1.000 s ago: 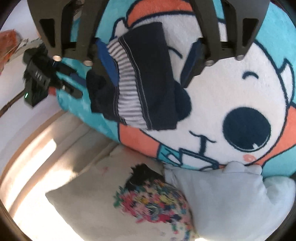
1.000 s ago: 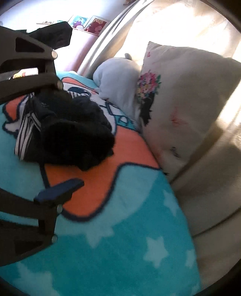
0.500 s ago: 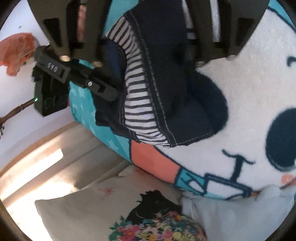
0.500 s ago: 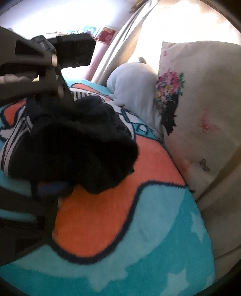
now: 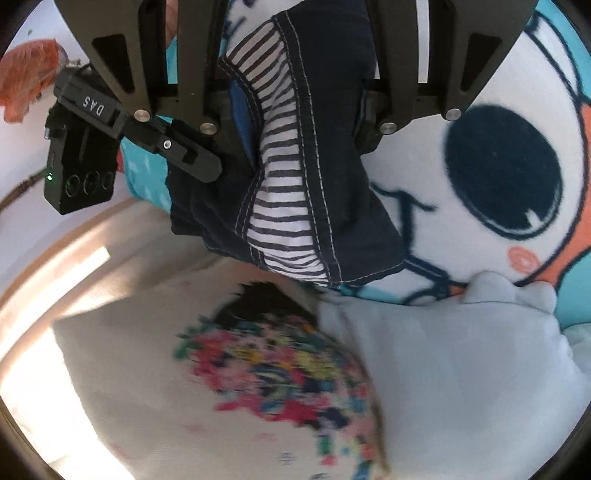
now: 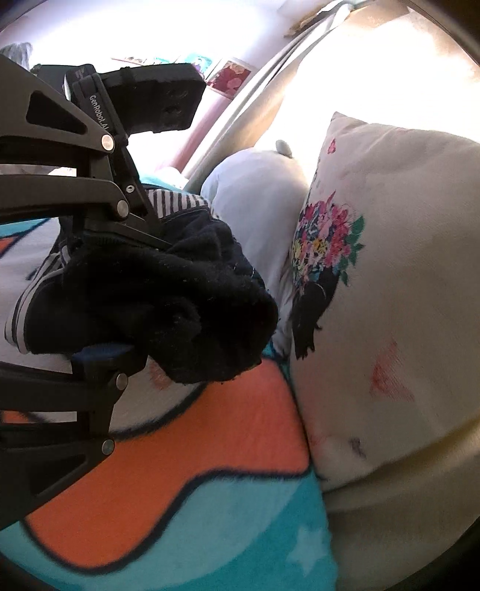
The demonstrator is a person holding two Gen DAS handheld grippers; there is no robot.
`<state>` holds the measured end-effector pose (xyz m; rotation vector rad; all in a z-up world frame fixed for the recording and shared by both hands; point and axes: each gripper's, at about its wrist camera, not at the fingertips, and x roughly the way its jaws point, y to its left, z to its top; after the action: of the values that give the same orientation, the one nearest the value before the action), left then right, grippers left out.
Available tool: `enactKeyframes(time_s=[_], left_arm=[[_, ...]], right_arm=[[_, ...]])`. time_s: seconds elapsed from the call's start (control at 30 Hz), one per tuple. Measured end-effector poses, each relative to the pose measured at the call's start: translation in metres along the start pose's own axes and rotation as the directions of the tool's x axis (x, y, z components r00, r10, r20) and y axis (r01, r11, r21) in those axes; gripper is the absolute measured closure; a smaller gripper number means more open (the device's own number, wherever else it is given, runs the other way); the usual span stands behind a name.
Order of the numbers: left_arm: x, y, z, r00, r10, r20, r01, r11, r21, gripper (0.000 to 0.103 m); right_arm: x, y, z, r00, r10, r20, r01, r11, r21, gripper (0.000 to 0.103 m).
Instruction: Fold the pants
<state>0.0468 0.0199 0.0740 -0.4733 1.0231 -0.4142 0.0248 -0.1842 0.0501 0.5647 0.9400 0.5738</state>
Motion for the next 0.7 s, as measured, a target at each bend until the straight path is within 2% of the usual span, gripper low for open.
enactKeyframes(time_s=[0.1,0.17,0.2,0.23,0.33,0.4,0.5,0.57,0.63,0.7], left_arm=[[0.012,0.016,-0.001,0.998,0.057,-0.011,-0.057,0.998,-0.026,0.057],[0.023,0.03,-0.004,0.997,0.079,-0.025,-0.08,0.995,-0.065,0.049],[0.025,0.035,-0.005,0.996,0.081,-0.026,-0.082,0.993,-0.082,0.043],[0.026,0.039,-0.006,0.997,0.073,-0.028,-0.076,0.992,-0.098,0.042],[0.018,0.044,-0.005,0.999,0.039,-0.028,-0.042,0.992,-0.123,0.042],[0.003,0.043,-0.005,0.999,0.034,0.0,-0.033,0.992,-0.119,0.042],[-0.023,0.037,-0.004,0.998,0.014,0.066,-0.006,0.993,-0.116,0.042],[-0.033,0.031,0.002,0.995,-0.009,0.098,0.02,0.994,-0.107,0.041],[-0.028,0.025,0.009,0.996,-0.011,0.09,0.019,0.995,-0.094,0.041],[-0.013,0.025,0.017,0.998,-0.017,0.063,0.023,0.995,-0.1,0.04]], right_arm=[[0.019,-0.005,0.0,0.999,-0.027,-0.02,0.028,1.0,0.007,0.058],[0.032,-0.013,-0.002,0.998,-0.045,-0.036,0.046,0.999,0.024,0.057],[0.036,-0.018,-0.003,0.998,-0.052,-0.041,0.054,0.998,0.034,0.053],[0.039,-0.022,-0.004,0.997,-0.056,-0.044,0.058,0.997,0.05,0.05],[0.032,-0.03,-0.003,0.998,-0.033,-0.049,0.038,0.995,0.092,0.042],[0.014,-0.023,0.0,0.999,-0.053,0.0,0.053,0.996,0.068,0.038],[-0.013,-0.009,0.005,0.994,-0.072,0.087,0.07,0.997,0.022,0.038],[-0.027,0.001,0.009,0.989,-0.052,0.138,0.053,0.999,-0.008,0.038],[-0.028,0.008,0.01,0.99,-0.005,0.139,0.008,1.0,-0.018,0.04],[-0.018,0.01,0.009,0.994,0.039,0.101,-0.038,0.999,-0.016,0.046]])
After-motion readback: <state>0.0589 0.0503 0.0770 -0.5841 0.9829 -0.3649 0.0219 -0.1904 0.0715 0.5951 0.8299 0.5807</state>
